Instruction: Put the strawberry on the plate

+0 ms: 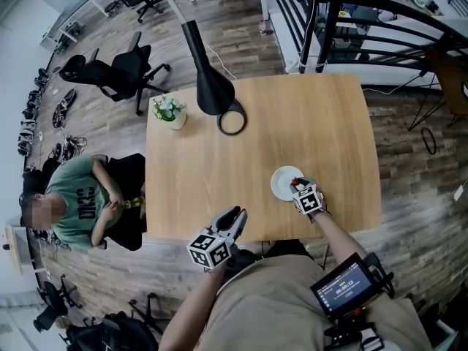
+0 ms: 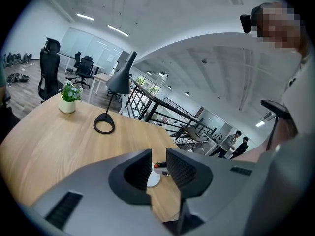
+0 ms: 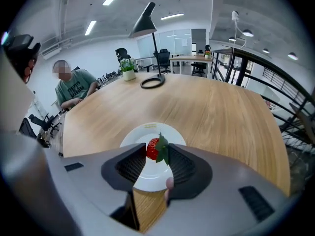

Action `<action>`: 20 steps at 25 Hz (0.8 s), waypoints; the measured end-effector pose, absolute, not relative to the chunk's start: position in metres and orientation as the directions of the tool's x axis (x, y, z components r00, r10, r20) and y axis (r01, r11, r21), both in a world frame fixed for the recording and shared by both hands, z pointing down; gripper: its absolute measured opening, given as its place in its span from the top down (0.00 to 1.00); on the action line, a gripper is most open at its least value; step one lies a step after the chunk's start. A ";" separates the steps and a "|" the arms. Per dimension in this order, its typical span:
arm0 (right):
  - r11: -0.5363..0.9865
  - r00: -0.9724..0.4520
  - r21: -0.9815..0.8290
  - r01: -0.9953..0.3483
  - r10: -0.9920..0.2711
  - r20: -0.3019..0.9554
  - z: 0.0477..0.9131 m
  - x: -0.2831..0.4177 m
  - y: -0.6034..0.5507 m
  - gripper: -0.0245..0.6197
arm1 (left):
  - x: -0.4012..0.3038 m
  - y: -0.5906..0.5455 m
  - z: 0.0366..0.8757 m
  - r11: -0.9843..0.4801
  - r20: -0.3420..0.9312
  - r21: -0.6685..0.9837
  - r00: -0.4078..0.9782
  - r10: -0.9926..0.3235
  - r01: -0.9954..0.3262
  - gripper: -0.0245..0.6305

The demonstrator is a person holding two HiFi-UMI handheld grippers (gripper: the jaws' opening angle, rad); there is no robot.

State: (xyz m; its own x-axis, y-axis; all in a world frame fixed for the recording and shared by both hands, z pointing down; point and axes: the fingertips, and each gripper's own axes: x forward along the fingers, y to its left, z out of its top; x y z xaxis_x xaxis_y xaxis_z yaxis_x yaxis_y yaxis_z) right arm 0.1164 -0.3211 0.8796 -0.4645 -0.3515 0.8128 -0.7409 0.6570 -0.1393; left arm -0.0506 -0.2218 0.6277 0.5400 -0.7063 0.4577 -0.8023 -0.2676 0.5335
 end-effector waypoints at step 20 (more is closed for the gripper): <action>0.654 -0.465 -0.100 -0.750 -0.414 0.782 0.863 0.104 -0.319 0.74 | -0.069 -0.210 0.631 -0.256 0.456 0.540 0.534 -0.712 -0.802 0.85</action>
State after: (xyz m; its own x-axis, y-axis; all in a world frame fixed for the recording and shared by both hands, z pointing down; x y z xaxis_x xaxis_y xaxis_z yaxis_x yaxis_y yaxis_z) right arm 0.1036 -0.3194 0.8630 -0.4651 -0.4140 0.7825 -0.7502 0.6536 -0.1001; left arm -0.0690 -0.2098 0.6306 0.5339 -0.7120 0.4561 -0.8021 -0.2557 0.5397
